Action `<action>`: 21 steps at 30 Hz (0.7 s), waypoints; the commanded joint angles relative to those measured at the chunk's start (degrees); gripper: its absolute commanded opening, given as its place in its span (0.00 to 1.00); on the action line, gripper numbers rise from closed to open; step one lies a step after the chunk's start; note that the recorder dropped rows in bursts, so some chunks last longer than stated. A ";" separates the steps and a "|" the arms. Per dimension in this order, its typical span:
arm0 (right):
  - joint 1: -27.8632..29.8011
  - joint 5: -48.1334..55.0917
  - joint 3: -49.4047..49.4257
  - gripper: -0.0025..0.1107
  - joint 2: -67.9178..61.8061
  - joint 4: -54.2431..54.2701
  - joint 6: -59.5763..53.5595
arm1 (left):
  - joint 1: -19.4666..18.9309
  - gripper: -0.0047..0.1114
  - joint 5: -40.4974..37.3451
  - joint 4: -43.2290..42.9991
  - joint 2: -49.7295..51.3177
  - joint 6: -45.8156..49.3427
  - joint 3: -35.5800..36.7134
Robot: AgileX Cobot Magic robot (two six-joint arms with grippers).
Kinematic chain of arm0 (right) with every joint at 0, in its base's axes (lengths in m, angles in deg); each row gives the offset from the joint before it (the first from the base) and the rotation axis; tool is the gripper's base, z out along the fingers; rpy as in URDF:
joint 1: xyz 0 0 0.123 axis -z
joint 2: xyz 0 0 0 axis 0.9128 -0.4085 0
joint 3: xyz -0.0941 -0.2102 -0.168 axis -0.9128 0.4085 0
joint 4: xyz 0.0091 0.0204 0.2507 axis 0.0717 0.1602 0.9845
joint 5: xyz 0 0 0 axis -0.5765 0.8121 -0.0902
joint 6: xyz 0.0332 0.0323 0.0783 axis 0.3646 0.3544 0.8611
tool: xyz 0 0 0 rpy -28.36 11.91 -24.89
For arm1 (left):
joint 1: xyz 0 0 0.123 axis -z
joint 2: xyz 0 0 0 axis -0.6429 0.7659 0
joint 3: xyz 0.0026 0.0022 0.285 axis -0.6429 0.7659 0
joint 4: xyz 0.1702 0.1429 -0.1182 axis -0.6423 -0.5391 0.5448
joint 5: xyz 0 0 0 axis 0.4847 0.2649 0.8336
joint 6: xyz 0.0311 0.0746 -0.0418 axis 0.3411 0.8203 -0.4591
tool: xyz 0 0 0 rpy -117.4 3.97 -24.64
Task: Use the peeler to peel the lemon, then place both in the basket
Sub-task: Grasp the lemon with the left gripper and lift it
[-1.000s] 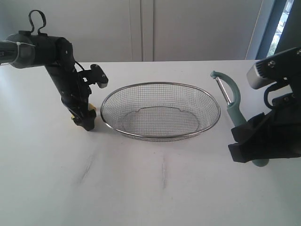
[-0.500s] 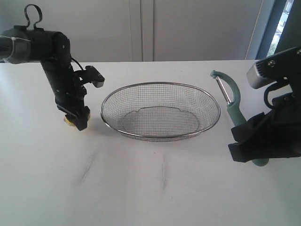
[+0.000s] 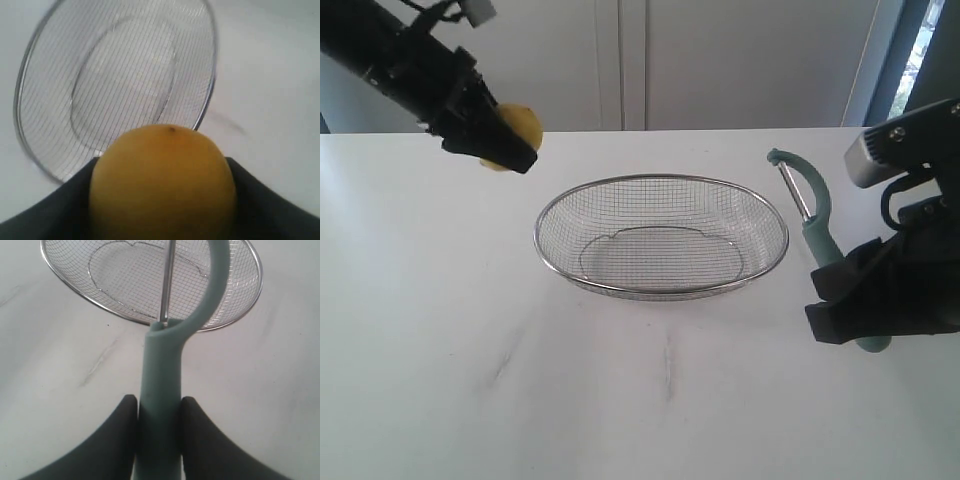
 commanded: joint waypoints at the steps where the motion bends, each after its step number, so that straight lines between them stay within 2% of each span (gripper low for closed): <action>1: 0.19 -0.81 0.27 0.02 0.49 -0.12 -0.24 | -0.35 0.04 -5.38 6.44 -6.41 5.22 5.45; 5: 0.19 -0.81 0.27 0.02 0.49 -0.36 -0.25 | -1.07 0.04 -5.38 7.07 -13.38 11.52 13.01; 10: 0.19 -0.69 0.27 0.02 0.49 -2.10 -0.25 | -3.20 0.04 -5.38 15.43 -23.93 18.90 24.55; 14: 0.19 -0.81 0.27 0.02 0.49 -2.74 -0.25 | -3.18 0.04 -1.86 19.87 -32.50 23.02 33.88; 21: 0.19 -0.81 0.27 0.02 0.49 -2.74 -0.25 | -3.18 0.04 2.42 26.56 -42.89 24.88 48.93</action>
